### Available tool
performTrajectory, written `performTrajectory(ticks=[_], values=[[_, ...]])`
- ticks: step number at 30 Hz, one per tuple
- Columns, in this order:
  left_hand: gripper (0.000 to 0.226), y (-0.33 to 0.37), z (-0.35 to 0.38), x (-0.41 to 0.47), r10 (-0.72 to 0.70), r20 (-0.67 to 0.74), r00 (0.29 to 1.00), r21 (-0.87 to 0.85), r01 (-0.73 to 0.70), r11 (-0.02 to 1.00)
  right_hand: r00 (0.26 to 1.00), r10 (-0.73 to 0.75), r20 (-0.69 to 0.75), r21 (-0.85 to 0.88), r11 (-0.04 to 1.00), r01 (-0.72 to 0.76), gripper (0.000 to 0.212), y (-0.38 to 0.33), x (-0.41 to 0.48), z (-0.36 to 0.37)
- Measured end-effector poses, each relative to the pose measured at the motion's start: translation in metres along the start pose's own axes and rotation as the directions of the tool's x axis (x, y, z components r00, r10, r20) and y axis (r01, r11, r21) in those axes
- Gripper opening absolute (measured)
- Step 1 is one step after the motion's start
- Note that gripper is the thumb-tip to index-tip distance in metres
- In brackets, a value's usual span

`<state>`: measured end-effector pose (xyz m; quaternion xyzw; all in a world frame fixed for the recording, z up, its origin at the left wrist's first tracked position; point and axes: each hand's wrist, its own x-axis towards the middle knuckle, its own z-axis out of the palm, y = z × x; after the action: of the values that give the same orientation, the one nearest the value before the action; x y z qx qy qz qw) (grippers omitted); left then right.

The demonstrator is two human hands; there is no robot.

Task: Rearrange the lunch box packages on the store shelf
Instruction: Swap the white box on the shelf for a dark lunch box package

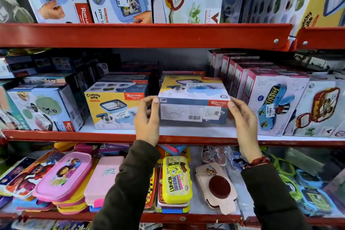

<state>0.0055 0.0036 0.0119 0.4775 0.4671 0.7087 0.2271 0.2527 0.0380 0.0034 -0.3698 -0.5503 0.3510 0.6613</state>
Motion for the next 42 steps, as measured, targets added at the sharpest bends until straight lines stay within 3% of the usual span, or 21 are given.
performTrajectory(ticks=[5,9,15,17,20,24,35,42], values=[[0.059,0.002,-0.006,0.0,0.066,0.188,0.98,-0.056,-0.056,0.997,0.998,0.025,0.06,-0.069,0.997,-0.021,0.059,0.002,-0.001,0.0],[0.069,-0.004,-0.016,0.003,0.135,0.321,0.938,0.096,-0.174,0.98,1.0,0.013,0.028,-0.064,0.998,-0.011,0.048,0.0,-0.002,0.003],[0.048,-0.007,-0.016,0.014,0.068,0.169,0.983,0.089,-0.084,0.992,0.998,-0.023,0.06,-0.065,0.998,0.027,0.047,-0.004,0.001,0.001],[0.044,-0.009,-0.014,0.017,0.042,0.144,0.989,0.081,-0.054,0.995,0.995,-0.027,0.099,-0.127,0.991,0.04,0.057,0.002,0.004,0.0],[0.054,-0.012,-0.011,0.018,0.033,0.196,0.98,0.128,-0.059,0.99,0.991,-0.002,0.13,-0.207,0.978,0.03,0.077,0.008,0.008,0.003],[0.076,-0.019,-0.011,0.02,0.022,0.254,0.967,0.199,-0.075,0.977,0.986,0.012,0.165,-0.272,0.962,0.034,0.073,0.021,0.011,0.003],[0.069,-0.053,0.001,0.015,-0.079,0.099,0.992,0.174,0.061,0.983,0.996,0.067,0.051,-0.35,0.936,-0.045,0.065,0.05,-0.001,0.023],[0.071,-0.062,0.006,0.02,-0.072,0.068,0.995,0.253,0.052,0.966,0.999,0.048,0.005,-0.388,0.921,-0.042,0.063,0.052,0.002,0.032]])
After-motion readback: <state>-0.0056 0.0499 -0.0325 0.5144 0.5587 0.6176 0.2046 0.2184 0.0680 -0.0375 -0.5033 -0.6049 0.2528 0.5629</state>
